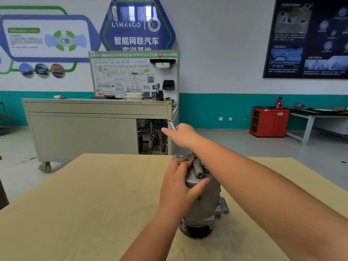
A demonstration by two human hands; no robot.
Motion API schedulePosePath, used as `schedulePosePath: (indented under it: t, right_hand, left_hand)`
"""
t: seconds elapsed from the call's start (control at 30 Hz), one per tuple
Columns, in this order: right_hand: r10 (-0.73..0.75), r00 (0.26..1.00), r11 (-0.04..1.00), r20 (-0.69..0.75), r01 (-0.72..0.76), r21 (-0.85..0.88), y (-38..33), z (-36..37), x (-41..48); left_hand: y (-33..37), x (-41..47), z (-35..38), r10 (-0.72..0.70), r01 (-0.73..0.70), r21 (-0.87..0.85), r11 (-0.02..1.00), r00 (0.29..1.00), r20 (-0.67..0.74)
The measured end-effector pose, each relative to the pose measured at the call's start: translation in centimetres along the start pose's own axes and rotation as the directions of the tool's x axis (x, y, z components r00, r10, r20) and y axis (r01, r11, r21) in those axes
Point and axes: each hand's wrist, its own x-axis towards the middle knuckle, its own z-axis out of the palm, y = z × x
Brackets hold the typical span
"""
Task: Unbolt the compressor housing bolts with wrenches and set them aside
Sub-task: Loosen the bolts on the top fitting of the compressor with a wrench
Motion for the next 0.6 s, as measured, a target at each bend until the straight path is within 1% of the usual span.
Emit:
schedulePosePath:
  t: [0.13, 0.17, 0.2, 0.27, 0.33, 0.4, 0.47, 0.53, 0.57, 0.6]
  right_hand:
    - [-0.057, 0.998, 0.996, -0.001, 0.057, 0.067, 0.1, -0.3, 0.0]
    - [-0.048, 0.999, 0.992, 0.009, 0.046, 0.121, 0.1, -0.3, 0.1]
    - [-0.021, 0.999, 0.975, 0.035, 0.013, 0.224, 0.1, -0.3, 0.1]
    - [0.039, 0.989, 0.875, 0.141, -0.102, 0.472, 0.2, -0.6, 0.0]
    - [0.045, 0.970, 0.773, 0.239, -0.185, 0.607, 0.5, -1.0, 0.0]
    - [0.028, 0.954, 0.726, 0.297, -0.224, 0.650, 0.6, -1.1, 0.0]
    - [0.024, 0.946, 0.710, 0.324, -0.245, 0.660, 0.6, -1.2, 0.0]
    - [0.028, 0.945, 0.712, 0.325, -0.247, 0.658, 0.7, -1.3, 0.2]
    - [0.041, 0.947, 0.700, 0.319, -0.255, 0.667, 0.7, -1.4, 0.3]
    - [0.067, 0.949, 0.667, 0.307, -0.272, 0.694, 0.9, -1.6, 0.4]
  left_hand:
    - [-0.1, -0.2, -0.1, -0.015, 0.015, -0.062, 0.998, 1.000, -0.001]
    - [-0.2, -0.2, -0.1, -0.020, 0.020, -0.077, 0.997, 1.000, -0.002]
    - [-0.2, -0.2, -0.1, -0.024, 0.024, -0.087, 0.996, 1.000, -0.002]
    - [-0.2, -0.2, 0.0, -0.025, 0.024, -0.102, 0.995, 1.000, -0.004]
    - [-0.2, -0.3, 0.0, -0.023, 0.022, -0.109, 0.994, 1.000, -0.004]
    - [-0.1, -0.3, 0.0, -0.026, 0.025, -0.112, 0.993, 1.000, -0.006]
    - [-0.1, -0.3, 0.0, -0.028, 0.027, -0.109, 0.994, 1.000, -0.008]
    - [-0.1, -0.3, 0.0, -0.025, 0.024, -0.102, 0.994, 1.000, -0.007]
    - [-0.1, -0.3, 0.0, -0.024, 0.023, -0.103, 0.994, 1.000, -0.007]
    - [-0.2, -0.3, 0.0, -0.021, 0.020, -0.105, 0.994, 1.000, -0.008]
